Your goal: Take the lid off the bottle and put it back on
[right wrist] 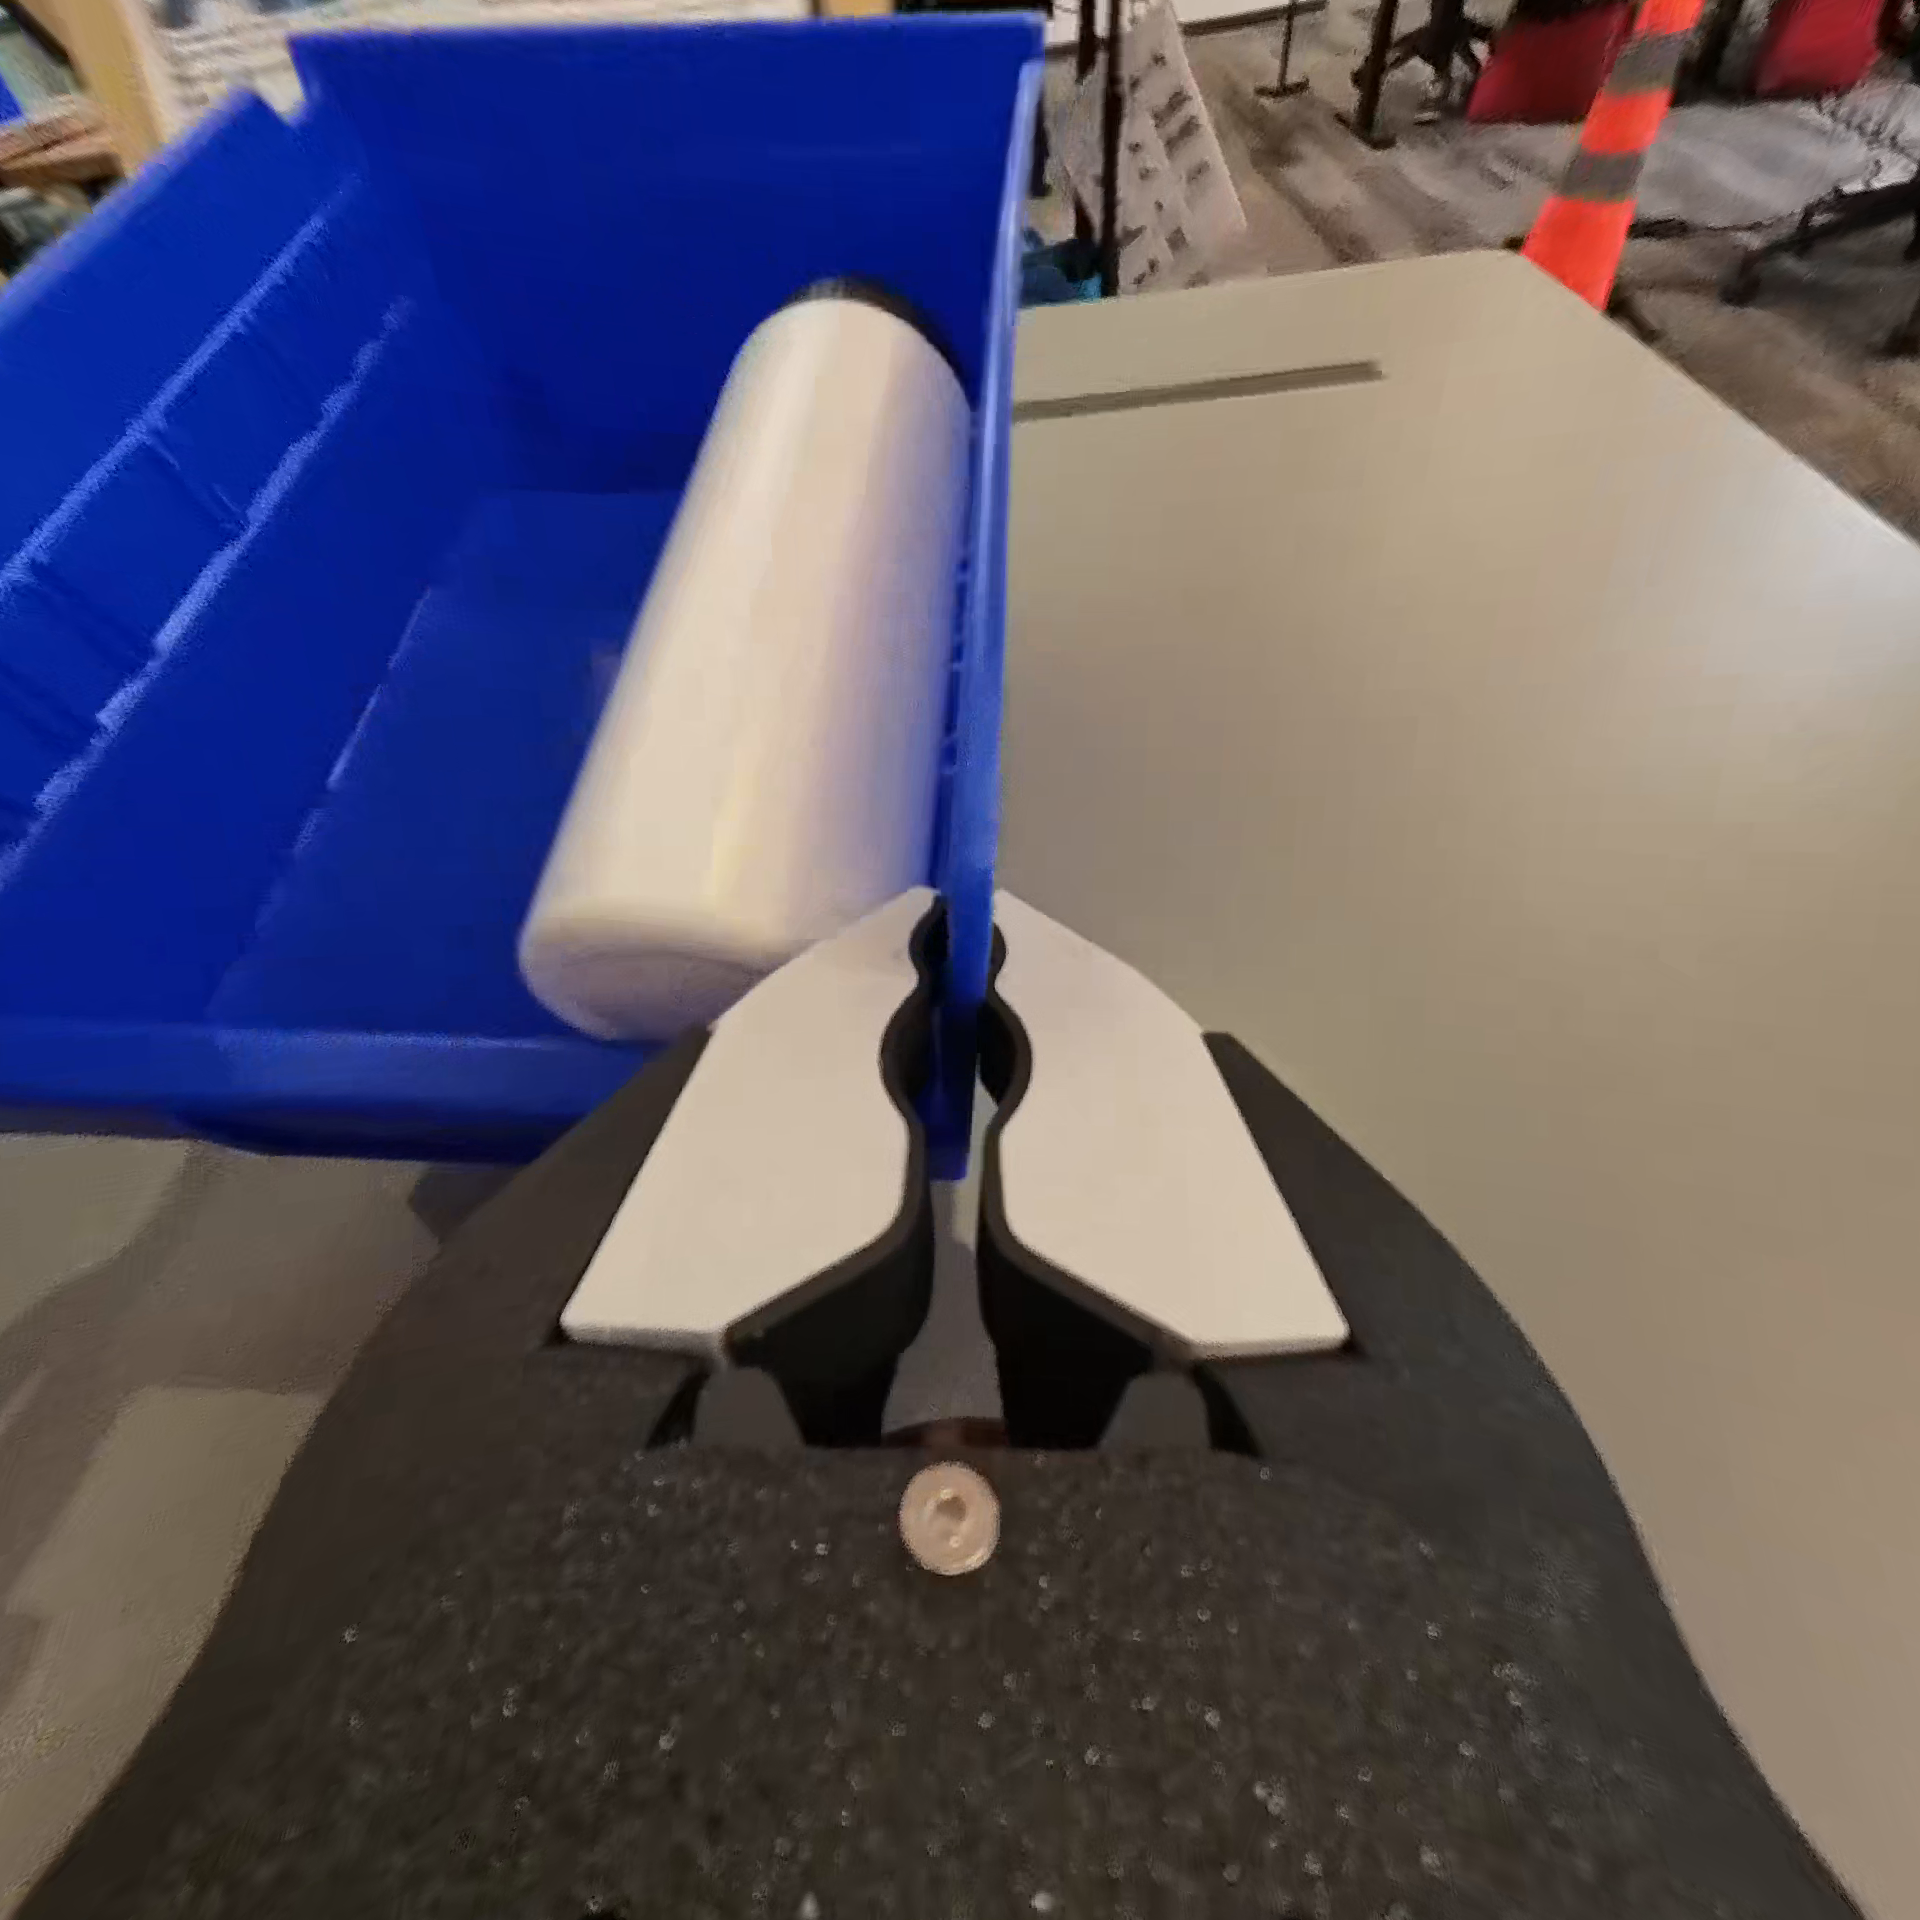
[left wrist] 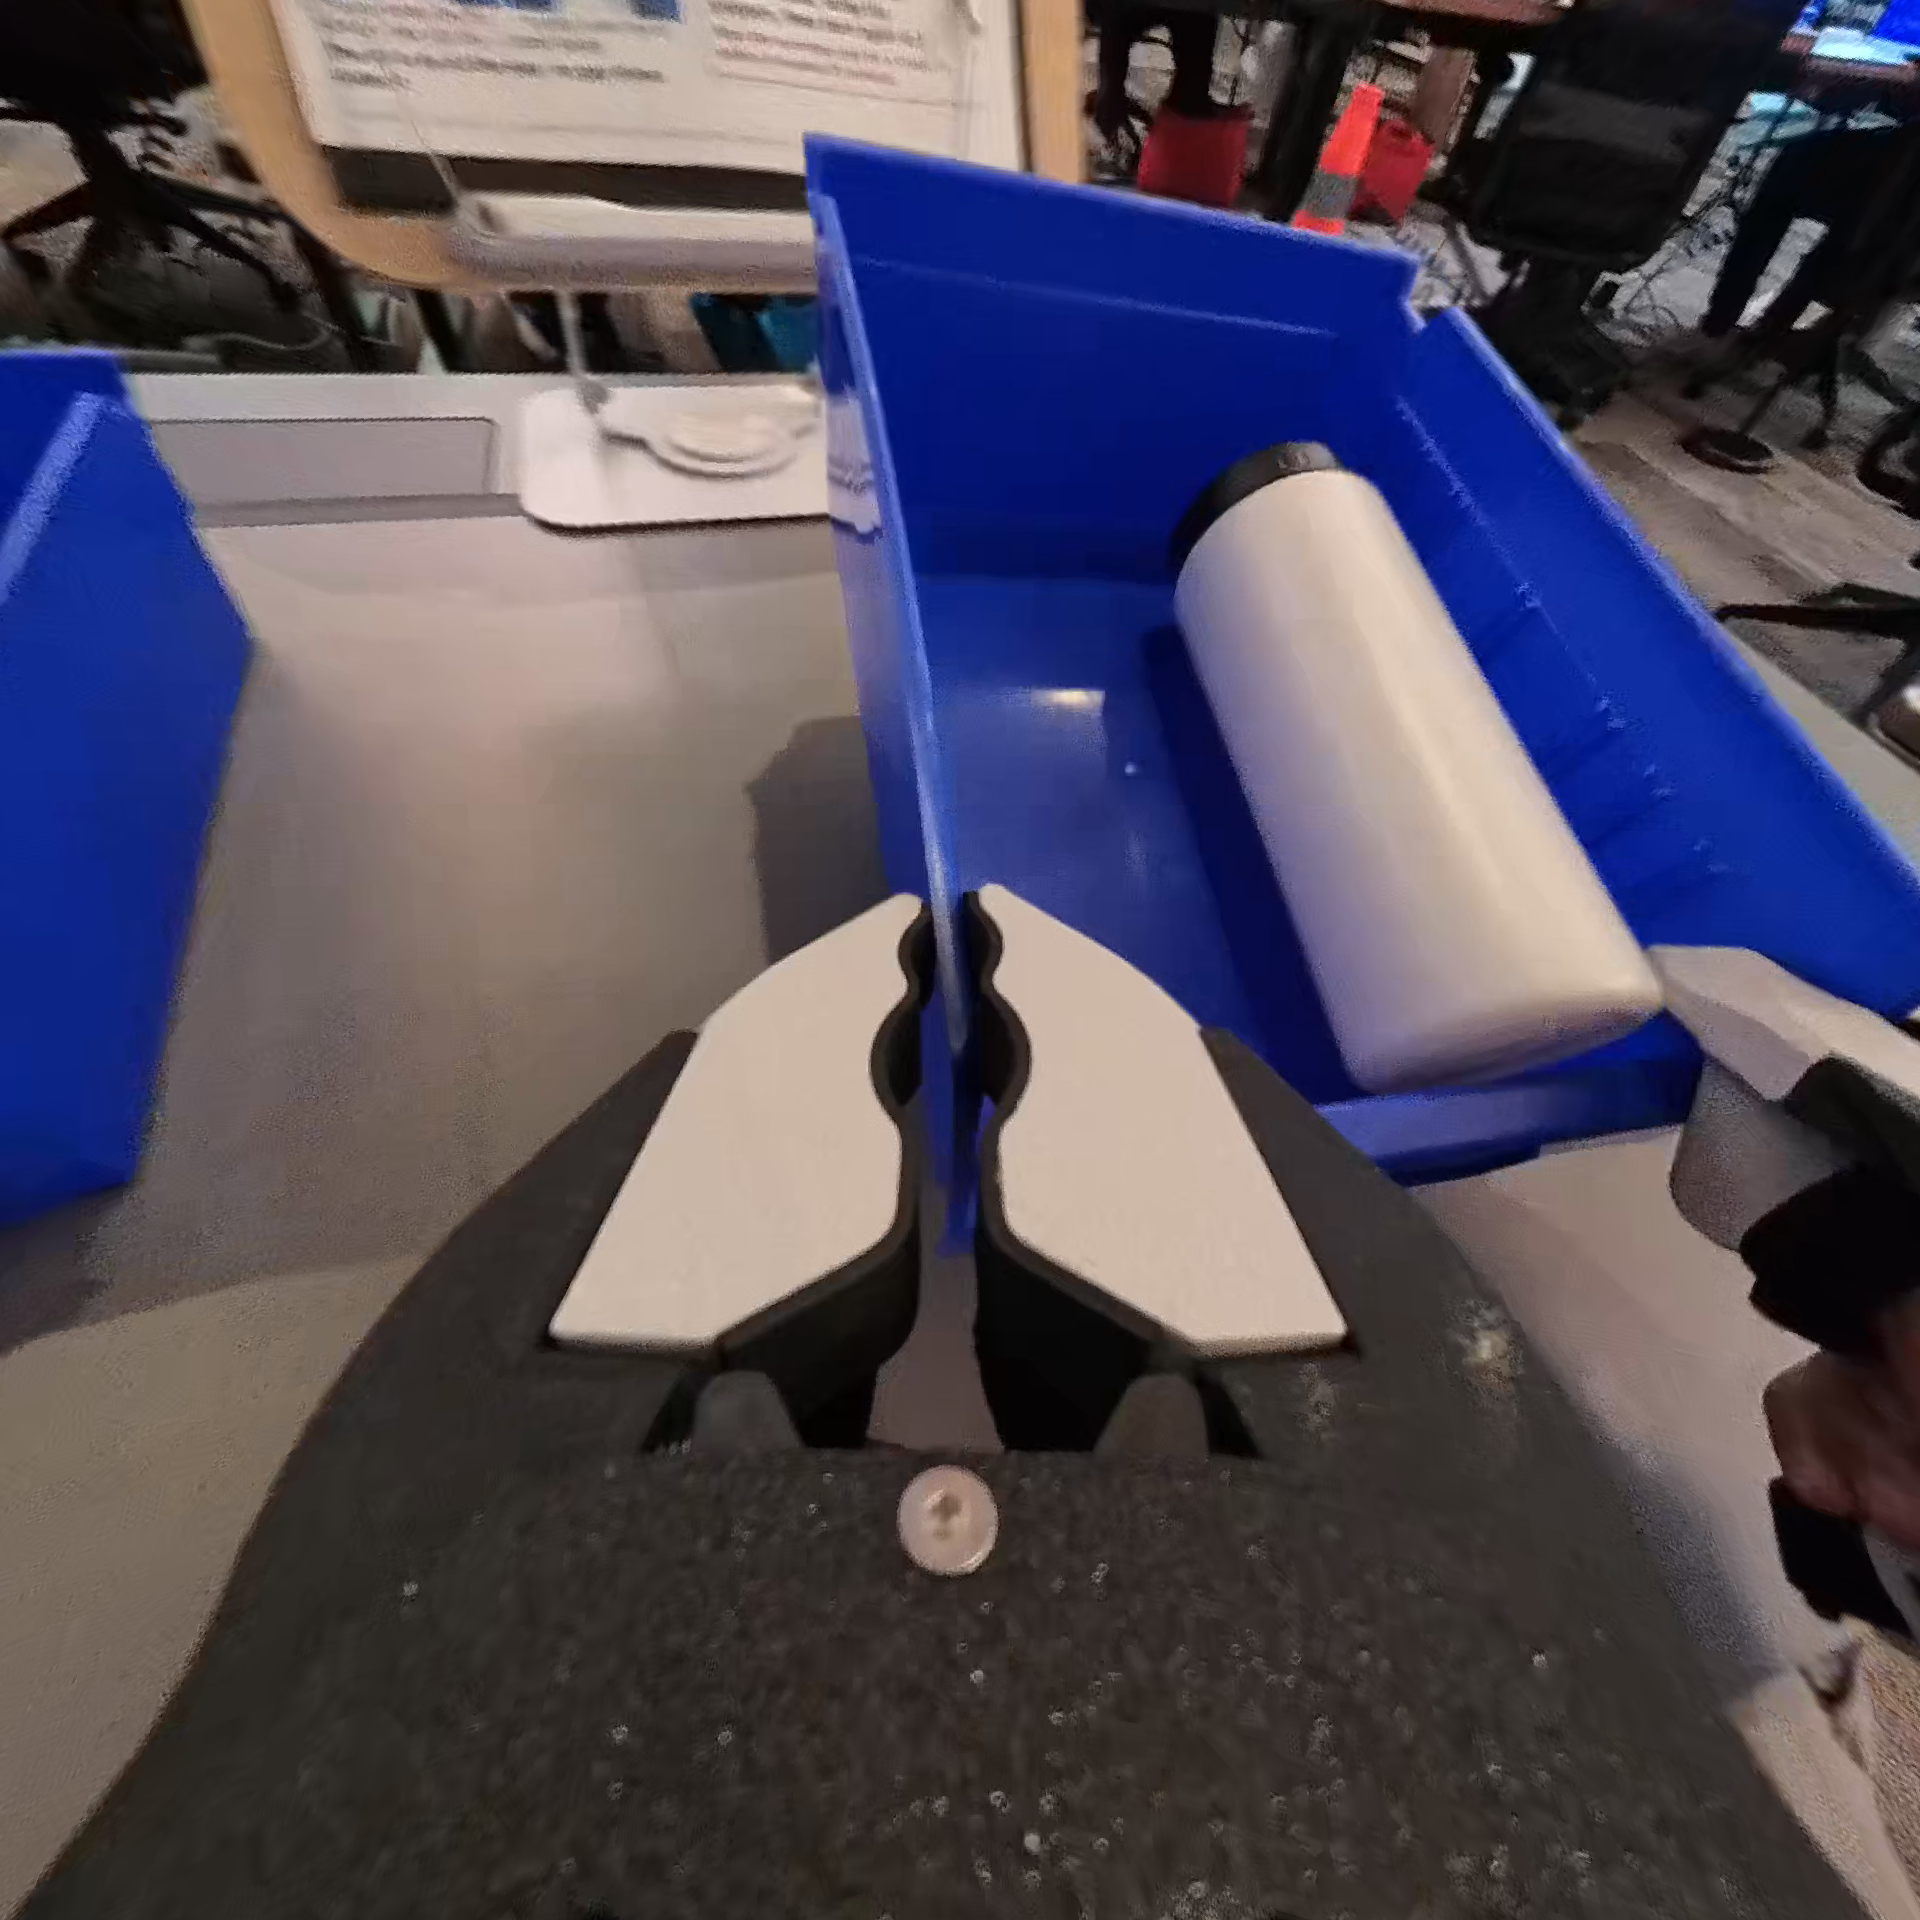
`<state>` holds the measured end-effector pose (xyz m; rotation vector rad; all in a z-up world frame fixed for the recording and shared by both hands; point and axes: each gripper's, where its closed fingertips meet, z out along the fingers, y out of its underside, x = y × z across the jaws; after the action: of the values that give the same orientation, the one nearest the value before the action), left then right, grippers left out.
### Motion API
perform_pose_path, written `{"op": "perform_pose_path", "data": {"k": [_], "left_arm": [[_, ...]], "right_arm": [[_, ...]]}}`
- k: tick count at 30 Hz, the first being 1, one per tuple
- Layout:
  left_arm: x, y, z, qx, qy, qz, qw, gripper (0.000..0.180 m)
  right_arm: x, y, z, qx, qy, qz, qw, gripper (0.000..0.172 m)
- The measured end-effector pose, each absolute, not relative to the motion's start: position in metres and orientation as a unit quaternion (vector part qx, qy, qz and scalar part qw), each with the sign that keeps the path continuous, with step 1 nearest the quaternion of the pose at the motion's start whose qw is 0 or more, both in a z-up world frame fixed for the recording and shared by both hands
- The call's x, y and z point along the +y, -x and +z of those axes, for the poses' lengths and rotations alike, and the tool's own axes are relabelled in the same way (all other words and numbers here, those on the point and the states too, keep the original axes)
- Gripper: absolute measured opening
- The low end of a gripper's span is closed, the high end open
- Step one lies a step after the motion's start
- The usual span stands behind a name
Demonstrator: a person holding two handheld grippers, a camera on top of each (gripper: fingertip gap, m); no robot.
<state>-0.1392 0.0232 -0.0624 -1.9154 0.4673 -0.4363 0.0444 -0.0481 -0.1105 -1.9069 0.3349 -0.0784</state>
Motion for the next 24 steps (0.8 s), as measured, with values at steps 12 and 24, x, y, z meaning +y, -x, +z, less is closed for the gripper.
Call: {"op": "perform_pose_path", "data": {"k": [12, 24], "left_arm": [[0.084, 0.250, -0.108, 0.169, 0.839, -0.148, 0.495, 0.004], [0.044, 0.349, -0.063, 0.183, 0.803, -0.261, 0.504, 0.065]], "right_arm": [[0.027, 0.067, -0.141, 0.081, 0.837, 0.011, 0.541, 0.003], [-0.065, 0.061, -0.129, -0.172, 0.808, -0.123, 0.550, 0.054]]}}
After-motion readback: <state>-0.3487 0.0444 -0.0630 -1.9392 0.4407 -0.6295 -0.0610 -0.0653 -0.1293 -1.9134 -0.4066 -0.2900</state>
